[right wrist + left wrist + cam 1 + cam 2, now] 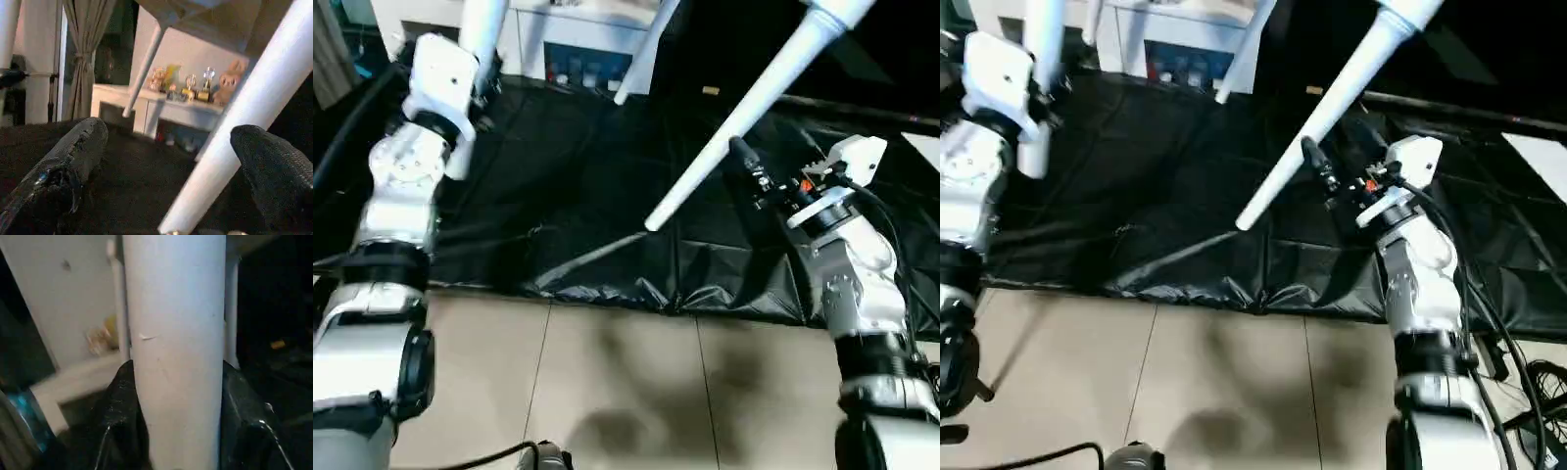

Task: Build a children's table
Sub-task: Flip table

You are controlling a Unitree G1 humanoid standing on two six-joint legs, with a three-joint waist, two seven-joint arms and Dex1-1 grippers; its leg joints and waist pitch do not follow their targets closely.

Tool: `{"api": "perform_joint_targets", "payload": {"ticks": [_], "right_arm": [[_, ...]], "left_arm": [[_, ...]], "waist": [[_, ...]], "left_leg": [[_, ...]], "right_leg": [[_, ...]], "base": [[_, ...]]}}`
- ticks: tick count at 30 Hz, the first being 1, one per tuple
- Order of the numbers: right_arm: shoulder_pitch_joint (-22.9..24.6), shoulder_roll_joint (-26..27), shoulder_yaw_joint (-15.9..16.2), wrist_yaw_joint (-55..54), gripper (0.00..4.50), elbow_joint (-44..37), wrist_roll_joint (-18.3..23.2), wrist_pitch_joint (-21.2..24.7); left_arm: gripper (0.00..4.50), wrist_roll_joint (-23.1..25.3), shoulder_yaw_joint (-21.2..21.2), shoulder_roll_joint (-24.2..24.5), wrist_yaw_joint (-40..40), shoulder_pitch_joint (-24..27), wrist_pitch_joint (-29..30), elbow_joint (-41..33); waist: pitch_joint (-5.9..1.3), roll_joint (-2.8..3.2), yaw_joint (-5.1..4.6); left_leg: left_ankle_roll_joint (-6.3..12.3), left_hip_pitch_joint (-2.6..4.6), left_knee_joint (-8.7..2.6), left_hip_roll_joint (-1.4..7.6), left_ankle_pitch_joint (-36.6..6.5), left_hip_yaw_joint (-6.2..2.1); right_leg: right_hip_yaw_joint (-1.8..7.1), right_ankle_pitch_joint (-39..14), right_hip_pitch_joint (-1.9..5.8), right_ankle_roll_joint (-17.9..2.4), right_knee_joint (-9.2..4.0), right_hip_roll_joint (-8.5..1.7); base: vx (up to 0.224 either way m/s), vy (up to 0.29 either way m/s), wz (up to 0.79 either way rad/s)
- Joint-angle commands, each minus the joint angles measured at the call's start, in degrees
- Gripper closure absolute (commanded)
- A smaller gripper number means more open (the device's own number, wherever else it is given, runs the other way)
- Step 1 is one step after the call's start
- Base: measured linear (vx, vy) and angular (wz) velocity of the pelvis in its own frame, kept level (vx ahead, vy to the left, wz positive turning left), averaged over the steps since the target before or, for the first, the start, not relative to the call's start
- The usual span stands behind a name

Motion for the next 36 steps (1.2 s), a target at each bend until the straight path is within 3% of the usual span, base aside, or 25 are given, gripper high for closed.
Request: {"api": "perform_joint_targets", "payload": {"ticks": [1, 2, 6, 8, 9, 10, 11, 12, 13, 14, 15, 16, 17, 18, 19, 21, 23, 24, 25, 27, 28, 30, 31, 35, 36], "right_arm": [[0.9, -0.3, 0.2, -1.3, 0.0, -2.6, -0.4, 2.9], [1.1, -0.3, 0.4, -1.4, 0.0, -2.8, -0.5, 3.1], [3.3, -0.1, 2.3, -2.5, 0.0, -6.8, -1.6, 6.1], [4.1, 0.0, 2.9, -3.3, 0.0, -8.4, -1.5, 7.3], [4.1, 0.0, 2.9, -3.3, 0.0, -8.4, -1.5, 7.3], [4.6, 0.1, 3.3, -4.2, 0.0, -9.6, -1.4, 8.8], [4.9, 0.2, 3.6, -4.5, 0.0, -10.1, -1.7, 9.3], [4.9, 0.3, 3.7, -4.5, 0.0, -10.2, -1.7, 9.3], [5.1, 0.3, 3.8, -4.6, 0.0, -10.5, -1.8, 9.6], [5.4, 0.5, 4.2, -4.7, 0.0, -11.0, -1.9, 10.4], [5.6, 0.5, 4.4, -4.7, 0.0, -11.2, -2.0, 10.8], [6.0, 0.5, 4.8, -5.0, 0.0, -11.6, -2.0, 11.8], [6.2, 0.6, 5.1, -5.1, 0.0, -11.9, -2.1, 12.4], [6.6, 0.5, 5.7, -5.3, 0.0, -11.8, -2.2, 13.3], [6.9, 0.4, 6.3, -5.4, 0.0, -11.5, -2.5, 14.3], [7.2, 0.4, 6.9, -5.6, 0.0, -11.3, -2.5, 16.1], [7.8, 0.3, 8.3, -5.4, 0.0, -11.2, -2.9, 18.5], [7.9, 0.3, 8.5, -5.1, 0.0, -11.3, -2.8, 19.0], [8.1, 0.3, 8.8, -4.9, 0.0, -11.4, -2.9, 19.6], [8.4, 0.5, 9.5, -4.9, 0.0, -11.5, -3.3, 20.4], [8.5, 0.5, 9.7, -4.9, 0.0, -11.5, -3.3, 20.6], [8.6, 0.7, 10.2, -5.4, 0.0, -11.2, -3.7, 20.9], [8.7, 0.8, 10.3, -5.5, 0.0, -11.1, -3.8, 21.0], [9.4, 1.5, 10.5, -5.9, 0.0, -11.7, -3.4, 21.9], [9.8, 2.0, 10.3, -6.4, 0.0, -11.7, -3.2, 22.1]], "left_arm": [[2.84, 4.6, -5.6, -1.5, -3.6, 1.2, 2.0, 6.0], [2.84, 4.9, -5.7, -1.6, -3.3, 1.1, 2.0, 6.6], [2.84, 5.9, -6.4, -2.5, -1.7, 0.5, 1.9, 11.0], [2.84, 5.7, -6.3, -3.2, -1.2, 0.2, 1.7, 12.4], [2.84, 5.7, -6.3, -3.2, -1.2, 0.2, 1.7, 12.4], [2.84, 6.0, -6.6, -3.5, -0.9, -0.1, 1.3, 13.9], [2.84, 6.0, -6.7, -3.7, -0.8, -0.1, 1.4, 14.6], [2.84, 6.0, -6.7, -3.8, -0.8, -0.1, 1.4, 14.7], [2.84, 6.0, -6.7, -3.9, -0.8, -0.2, 1.5, 15.0], [2.84, 5.9, -6.8, -4.2, -1.1, -0.1, 1.9, 15.6], [2.84, 5.8, -6.8, -4.3, -1.2, 0.0, 2.3, 15.9], [2.84, 5.4, -6.6, -4.6, -2.1, 0.2, 2.7, 16.5], [2.49, 5.0, -6.4, -4.8, -2.7, 0.3, 3.0, 17.0], [2.27, 5.2, -6.6, -4.9, -2.8, 0.6, 3.1, 17.4], [2.13, 4.8, -6.3, -5.2, -3.0, 0.8, 3.2, 17.8], [2.04, 4.4, -5.8, -5.3, -3.1, 1.0, 3.4, 18.1], [1.72, 3.6, -5.1, -5.3, -3.0, 1.1, 3.3, 18.7], [1.68, 3.5, -5.0, -5.3, -2.9, 1.0, 3.3, 18.7], [1.59, 3.5, -5.1, -5.2, -2.6, 0.9, 3.2, 18.8], [1.42, 3.1, -5.0, -4.8, -2.2, 0.9, 2.9, 18.9], [1.29, 3.3, -5.2, -4.6, -2.0, 0.9, 2.9, 19.0], [1.23, 3.8, -5.5, -4.1, -1.0, 1.0, 2.7, 19.0], [1.2, 4.0, -5.4, -3.9, -0.7, 1.0, 2.6, 19.0], [0.84, 4.5, -5.0, -2.7, 2.8, 2.5, 1.1, 17.7], [0.84, 2.8, -3.6, -2.7, 2.8, 4.1, -0.2, 16.3]], "waist": [[-3.33, 2.0, -1.34], [-3.29, 2.04, -1.45], [-2.93, 2.32, -1.68], [-2.49, 2.72, -1.73], [-2.45, 3.13, -1.68], [-2.47, 3.89, -1.24], [-3.38, 3.55, 2.18], [-3.38, 3.55, 2.18], [-3.68, -1.93, 0.29], [-3.3, -1.15, 0.96], [-2.53, -0.75, 1.23], [-1.97, 0.95, 1.2], [-1.86, 2.47, 0.25], [-2.62, 3.37, -1.08], [-2.7, 4.11, -1.46], [-2.73, 3.18, -2.11], [-2.73, 1.11, -2.37], [-2.73, 1.11, -2.37], [-3.01, 0.41, -2.29], [-3.37, 0.07, -2.44], [-3.38, 0.15, -2.5], [-2.82, 0.33, -3.01], [-3.08, 0.02, -3.35], [-3.49, -0.07, -3.77], [-3.61, -0.13, -3.84]], "left_leg": [[-11.19, 4.73, -5.86, 3.97, -41.4, -4.15], [-11.36, 4.45, -6.11, 4.0, -41.6, -4.29], [-12.65, 5.14, -6.55, 3.99, -47.0, -4.31], [-13.16, 5.75, -6.69, 3.97, -51.4, -4.23], [-13.85, 5.35, -7.91, 4.02, -53.8, -3.64], [-14.72, 2.82, -11.36, 4.31, -56.1, -1.7], [-15.79, -2.1, -15.11, 3.54, -55.1, 1.95], [-15.79, -2.1, -15.11, 3.54, -55.1, 1.95], [-16.44, 8.7, -2.25, 2.06, -33.1, 2.52], [-5.59, 5.49, 4.29, -0.17, -10.8, -5.09], [-3.64, 2.19, 4.41, -1.37, -4.6, -7.18], [-6.78, 4.61, 1.16, 1.77, -9.4, -8.31], [-10.93, 6.26, -1.7, 3.61, -26.4, -8.51], [-13.83, 5.97, -6.02, 4.97, -45.3, -9.49], [-14.61, 5.13, -7.7, 4.56, -50.8, -8.95], [-13.43, 4.89, -8.0, 4.12, -50.1, -8.26], [-10.34, 5.29, -6.72, 3.25, -39.4, -6.11], [-10.34, 5.29, -6.72, 3.25, -39.4, -6.11], [-7.62, 4.39, -6.55, 3.28, -28.8, -5.07], [-5.83, 3.49, -6.39, 3.62, -20.3, -4.51], [-5.57, 3.27, -6.45, 3.67, -19.4, -4.38], [-6.71, 3.28, -6.77, 3.57, -26.6, -4.3], [-7.75, 3.49, -6.43, 3.55, -30.0, -4.61], [-7.04, 2.51, -6.62, 3.77, -24.6, -4.54], [-6.24, 2.31, -6.51, 3.68, -21.7, -4.14]], "right_leg": [[1.75, -27.6, -1.95, -6.9, -6.41, -4.35], [1.6, -27.3, -1.71, -6.9, -6.34, -4.26], [0.9, -28.5, -2.24, -6.5, -6.84, -3.74], [-0.02, -31.7, -2.39, -6.3, -7.25, -3.44], [-1.2, -30.5, -1.81, -6.4, -6.63, -2.48], [-3.03, -25.3, 0.2, -7.4, -3.13, -0.31], [-4.55, -12.9, 4.56, -8.2, 6.17, 1.8], [-4.55, -12.9, 4.56, -8.2, 6.17, 1.8], [0.27, -33.1, -6.26, -8.9, -5.4, -6.41], [5.49, -40.9, -2.67, -8.6, -10.03, -10.76], [5.02, -41.6, 1.24, -10.7, -8.97, -9.77], [0.94, -39.8, 0.46, -10.1, -7.95, -7.67], [-0.17, -35.8, -2.24, -7.8, -5.94, -3.83], [-0.24, -19.7, -0.95, -6.3, -2.96, -1.4], [-0.67, -11.2, -0.11, -7.3, -2.51, -1.29], [-0.68, -10.3, 0.68, -7.3, -3.31, -1.81], [0.91, -19.7, 0.42, -7.4, -6.57, -4.7], [0.91, -19.7, 0.42, -7.4, -6.57, -4.7], [1.33, -17.7, 1.06, -7.5, -6.59, -5.34], [1.24, -14.0, 1.34, -7.8, -6.09, -5.31], [1.07, -14.1, 1.29, -7.7, -5.97, -5.12], [0.66, -23.0, 0.25, -6.7, -6.75, -4.84], [0.71, -28.2, -0.1, -5.7, -7.31, -5.32], [0.75, -19.7, 0.11, -6.3, -6.44, -4.88], [0.73, -13.8, 0.18, -7.6, -5.8, -4.44]], "base": [[0.0, 0.0, 0.0], [0.0, 0.0, 0.0], [0.0, 0.0, 0.0], [0.0, 0.0, 0.0], [0.0, 0.0, 0.0], [-0.068, 0.032, 0.02], [-0.117, -0.004, 0.23], [-0.117, -0.004, 0.23], [-0.03, -0.072, 0.33], [0.0, 0.0, 0.0], [0.0, 0.0, 0.0], [-0.053, 0.085, -0.02], [-0.062, 0.061, 0.09], [-0.062, 0.061, 0.09], [-0.075, 0.026, 0.14], [-0.067, 0.046, 0.01], [-0.058, 0.021, 0.01], [-0.055, 0.012, 0.03], [0.0, 0.0, 0.0], [0.0, 0.0, 0.0], [0.0, 0.0, 0.0], [0.0, 0.0, 0.0], [0.0, 0.0, 0.0], [0.0, 0.0, 0.0], [0.0, 0.0, 0.0]]}}
